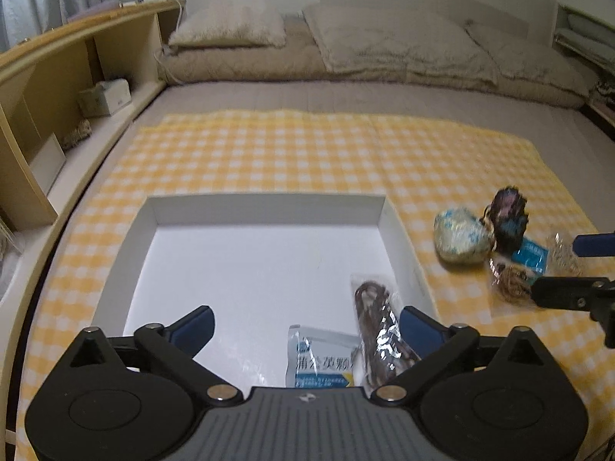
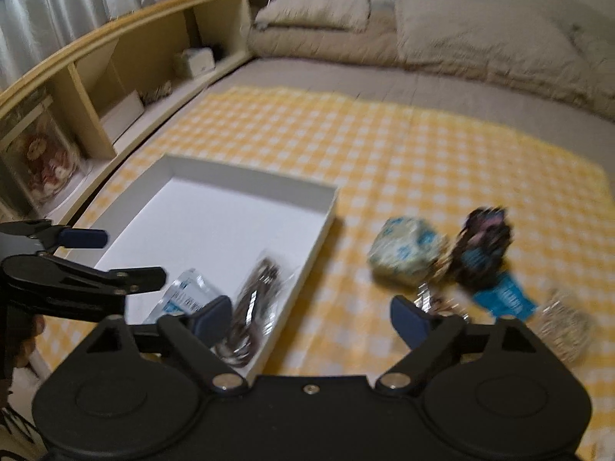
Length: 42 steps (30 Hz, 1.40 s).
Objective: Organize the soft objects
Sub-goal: 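Lower the white sachet into the white box and open the left tool, then move both tools back over the remaining items on the cloth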
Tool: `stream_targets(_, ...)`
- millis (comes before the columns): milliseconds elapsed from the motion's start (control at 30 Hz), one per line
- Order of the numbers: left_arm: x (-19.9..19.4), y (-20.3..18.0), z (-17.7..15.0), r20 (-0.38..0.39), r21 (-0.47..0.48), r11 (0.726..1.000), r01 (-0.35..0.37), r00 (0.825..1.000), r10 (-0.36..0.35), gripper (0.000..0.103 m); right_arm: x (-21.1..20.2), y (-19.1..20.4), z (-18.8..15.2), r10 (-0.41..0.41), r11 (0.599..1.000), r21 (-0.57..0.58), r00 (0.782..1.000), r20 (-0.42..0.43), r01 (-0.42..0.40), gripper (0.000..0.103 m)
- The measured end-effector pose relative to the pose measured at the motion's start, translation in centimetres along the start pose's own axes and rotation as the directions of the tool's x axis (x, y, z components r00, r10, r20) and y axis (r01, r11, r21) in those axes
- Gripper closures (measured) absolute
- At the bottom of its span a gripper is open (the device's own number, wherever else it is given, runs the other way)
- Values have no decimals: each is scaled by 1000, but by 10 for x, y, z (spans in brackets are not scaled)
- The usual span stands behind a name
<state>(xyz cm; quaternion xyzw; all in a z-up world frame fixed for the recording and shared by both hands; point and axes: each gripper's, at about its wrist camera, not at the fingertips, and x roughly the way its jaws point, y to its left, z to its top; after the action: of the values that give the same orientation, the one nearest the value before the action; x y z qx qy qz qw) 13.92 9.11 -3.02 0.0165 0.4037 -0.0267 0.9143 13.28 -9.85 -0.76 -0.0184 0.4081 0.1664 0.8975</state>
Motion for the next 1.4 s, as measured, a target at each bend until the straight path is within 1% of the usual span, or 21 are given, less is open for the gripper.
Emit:
stream_targets(33, -3, -1, 2, 14, -3, 1000, 0, 1000, 0, 0, -4, -3, 0, -10, 1000, 0, 1000, 15, 10, 4)
stream_targets(133, -9, -7, 7, 50, -4, 1000, 4, 999, -4, 0, -15, -12, 3, -39, 999, -8, 998, 58, 39, 0)
stream_targets(300, -16, -18, 17, 108, -2, 1000, 12, 994, -12, 0, -35, -31, 2, -98, 995, 3, 986, 132, 98, 0)
stream_targets(500, -13, -44, 31, 156, 16, 999, 29, 987, -31, 0, -50, -63, -5, -164, 986, 45, 972, 169, 159, 0)
stream_targets(633, -7, -67, 36, 158, 29, 998, 61, 985, -65, 0, -55, -91, -11, -220, 974, 97, 959, 177, 206, 0)
stream_targets(767, 0, -91, 37, 153, 42, 993, 107, 982, -112, 0, -58, -118, -16, -280, 957, 129, 942, 187, 259, 0)
stream_targets(933, 14, -120, 37, 116, 58, 984, 171, 977, -176, 0, -54, -146, -24, -329, 941, 146, 927, 178, 306, 0)
stream_targets(1033, 23, -134, 41, 105, 69, 979, 194, 974, -200, 0, -47, -156, -29, -348, 936, 123, 922, 169, 330, 0)
stream_targets(1100, 31, -141, 45, 105, 69, 979, 194, 974, -201, 0, -41, -159, -34, -343, 939, 83, 924, 171, 333, 0)
stream_targets(1200, 47, -146, 54, 98, 48, 979, 197, 975, -201, 0, -30, -159, -40, -313, 948, -2, 936, 163, 317, 0)
stream_targets(1300, 66, -148, 62, 86, 7, 976, 217, 972, -217, 0, -17, -155, -46, -283, 952, -82, 948, 146, 296, 0)
stream_targets(1400, 86, -151, 70, 69, -28, 973, 231, 971, -228, 0, -2, -150, -48, -287, 942, -143, 950, 122, 303, 0)
